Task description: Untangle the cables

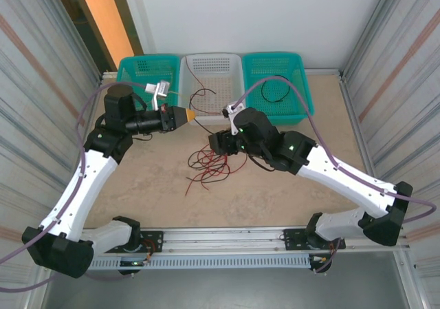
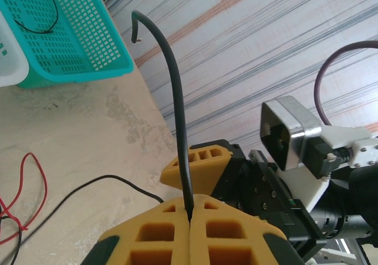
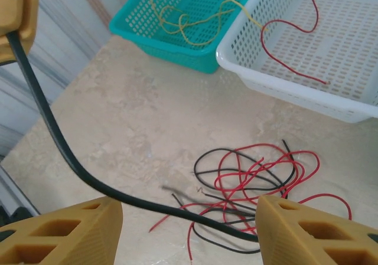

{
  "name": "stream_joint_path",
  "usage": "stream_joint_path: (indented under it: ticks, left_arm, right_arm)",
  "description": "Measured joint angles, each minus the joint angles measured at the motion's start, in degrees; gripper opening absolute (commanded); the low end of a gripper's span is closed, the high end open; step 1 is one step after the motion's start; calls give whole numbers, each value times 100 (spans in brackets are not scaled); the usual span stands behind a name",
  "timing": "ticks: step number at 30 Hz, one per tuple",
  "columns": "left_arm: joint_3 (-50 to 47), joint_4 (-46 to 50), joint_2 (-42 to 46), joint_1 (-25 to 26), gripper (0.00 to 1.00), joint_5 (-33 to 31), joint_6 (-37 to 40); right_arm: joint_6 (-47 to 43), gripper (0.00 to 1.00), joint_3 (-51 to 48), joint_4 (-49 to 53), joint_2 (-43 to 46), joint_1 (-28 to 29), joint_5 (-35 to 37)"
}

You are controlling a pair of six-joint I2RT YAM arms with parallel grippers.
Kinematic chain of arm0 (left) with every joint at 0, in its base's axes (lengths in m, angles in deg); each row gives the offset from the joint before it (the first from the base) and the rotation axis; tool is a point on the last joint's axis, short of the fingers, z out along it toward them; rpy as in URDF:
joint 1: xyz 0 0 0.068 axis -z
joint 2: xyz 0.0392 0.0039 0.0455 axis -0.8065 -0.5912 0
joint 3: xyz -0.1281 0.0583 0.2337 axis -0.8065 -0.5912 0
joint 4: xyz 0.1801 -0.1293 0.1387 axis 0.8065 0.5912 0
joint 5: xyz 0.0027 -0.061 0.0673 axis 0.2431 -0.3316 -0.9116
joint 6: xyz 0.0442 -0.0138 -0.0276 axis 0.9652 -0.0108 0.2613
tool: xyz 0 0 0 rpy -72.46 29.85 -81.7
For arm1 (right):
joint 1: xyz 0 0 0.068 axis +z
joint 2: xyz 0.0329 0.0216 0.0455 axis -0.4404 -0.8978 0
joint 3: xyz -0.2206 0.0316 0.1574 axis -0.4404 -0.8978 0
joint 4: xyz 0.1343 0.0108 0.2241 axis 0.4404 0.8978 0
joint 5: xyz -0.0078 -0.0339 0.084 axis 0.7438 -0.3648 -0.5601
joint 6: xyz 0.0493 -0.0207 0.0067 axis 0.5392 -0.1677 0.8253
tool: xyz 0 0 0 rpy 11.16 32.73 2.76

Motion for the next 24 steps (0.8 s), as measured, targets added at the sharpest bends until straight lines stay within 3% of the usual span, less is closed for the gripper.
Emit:
stream_joint_path:
  ticks: [4,9,13,15,20,24]
  left_arm:
    - [0,0,0,0,0,114,0]
    - [0,-7,0,0,0,199,0]
    - [0,-37,0,0,0,197,0]
    - [0,-37,0,0,0,190,2]
    - [28,-15,0,-70,0,122,7]
    - [33,26,0,-131,3,0,26]
  right_arm:
    - [-13,59,31,76,-125,2,55]
    - [-127,49,44,129,-153,2,74]
    - [-164,23,70,129,-188,2,63]
    - [-181,15,70,136,-195,2,61]
    - [-181,1,70,114,-192,2,61]
    - [-179,0,68,66,-155,4,61]
